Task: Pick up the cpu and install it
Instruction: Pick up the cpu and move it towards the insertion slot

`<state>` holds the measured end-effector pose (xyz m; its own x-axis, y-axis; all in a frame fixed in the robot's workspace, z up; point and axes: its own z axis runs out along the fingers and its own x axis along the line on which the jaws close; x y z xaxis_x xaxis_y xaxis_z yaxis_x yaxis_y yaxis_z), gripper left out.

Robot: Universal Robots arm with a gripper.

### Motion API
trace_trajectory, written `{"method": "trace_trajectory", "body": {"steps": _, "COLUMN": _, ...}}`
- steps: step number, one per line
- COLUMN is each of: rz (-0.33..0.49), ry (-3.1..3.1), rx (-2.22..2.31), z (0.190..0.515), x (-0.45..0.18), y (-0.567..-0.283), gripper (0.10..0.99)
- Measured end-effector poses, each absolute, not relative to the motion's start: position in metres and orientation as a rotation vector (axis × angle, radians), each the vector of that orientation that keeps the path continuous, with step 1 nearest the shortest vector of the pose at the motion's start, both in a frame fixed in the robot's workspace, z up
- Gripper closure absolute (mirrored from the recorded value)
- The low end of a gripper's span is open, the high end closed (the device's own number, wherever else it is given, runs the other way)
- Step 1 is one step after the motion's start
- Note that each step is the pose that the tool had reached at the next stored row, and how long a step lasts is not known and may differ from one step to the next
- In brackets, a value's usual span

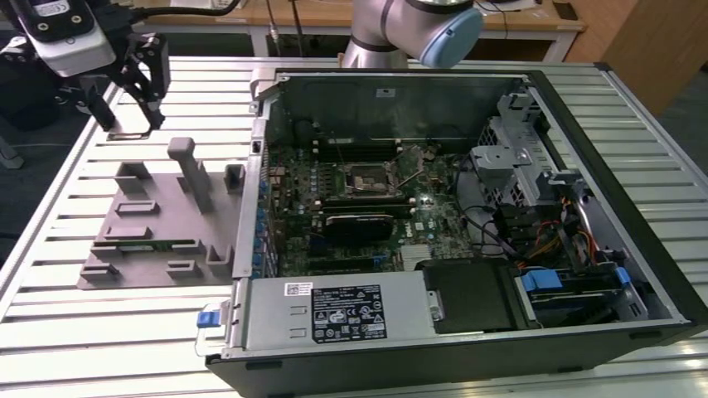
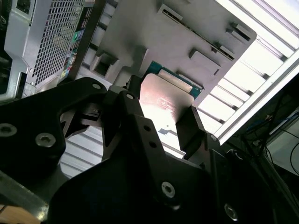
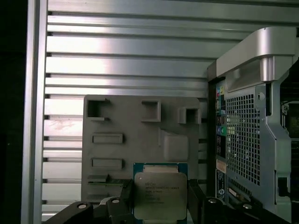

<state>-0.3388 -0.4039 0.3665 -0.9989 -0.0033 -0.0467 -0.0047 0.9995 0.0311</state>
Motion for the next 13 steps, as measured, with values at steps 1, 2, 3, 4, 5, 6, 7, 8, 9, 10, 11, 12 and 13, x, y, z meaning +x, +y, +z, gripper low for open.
{"method": "trace_trajectory", "body": {"steps": 1, "rz": 0.048, "ry": 3.095, "rx": -0.006, "z": 0.367, "x": -0.337, "y": -0.404, "gripper": 0.541}}
{"method": "trace_trajectory", "body": {"steps": 2, "rz": 0.048, "ry": 3.095, "rx": -0.006, "z": 0.367, "x": -0.335, "y": -0.404, "gripper": 0.541}}
{"method": "trace_trajectory", "body": {"steps": 3, "rz": 0.048, "ry": 3.096, "rx": -0.006, "z": 0.366, "x": -0.333, "y": -0.404, "gripper": 0.541}}
{"method": "trace_trajectory", "body": {"steps": 4, "rz": 0.048, "ry": 3.096, "rx": -0.006, "z": 0.366, "x": -0.331, "y": -0.404, "gripper": 0.541}}
{"method": "trace_trajectory", "body": {"steps": 5, "rz": 0.048, "ry": 3.096, "rx": -0.006, "z": 0.366, "x": -0.329, "y": -0.404, "gripper": 0.541}}
{"method": "trace_trajectory", "body": {"steps": 6, "rz": 0.048, "ry": 3.097, "rx": -0.006, "z": 0.367, "x": -0.327, "y": -0.404, "gripper": 0.541}}
{"method": "trace_trajectory", "body": {"steps": 7, "rz": 0.048, "ry": 3.097, "rx": -0.006, "z": 0.366, "x": -0.324, "y": -0.404, "gripper": 0.541}}
{"method": "trace_trajectory", "body": {"steps": 8, "rz": 0.048, "ry": 3.098, "rx": -0.006, "z": 0.367, "x": -0.322, "y": -0.404, "gripper": 0.541}}
{"method": "trace_trajectory", "body": {"steps": 9, "rz": 0.048, "ry": 3.099, "rx": -0.006, "z": 0.367, "x": -0.32, "y": -0.404, "gripper": 0.541}}
{"method": "trace_trajectory", "body": {"steps": 10, "rz": 0.048, "ry": 3.099, "rx": -0.006, "z": 0.367, "x": -0.318, "y": -0.404, "gripper": 0.541}}
{"method": "trace_trajectory", "body": {"steps": 11, "rz": 0.049, "ry": 3.1, "rx": -0.006, "z": 0.366, "x": -0.315, "y": -0.404, "gripper": 0.541}}
{"method": "trace_trajectory", "body": {"steps": 12, "rz": 0.048, "ry": 3.1, "rx": -0.006, "z": 0.367, "x": -0.313, "y": -0.404, "gripper": 0.541}}
{"method": "trace_trajectory", "body": {"steps": 13, "rz": 0.049, "ry": 3.101, "rx": -0.006, "z": 0.367, "x": -0.31, "y": -0.404, "gripper": 0.541}}
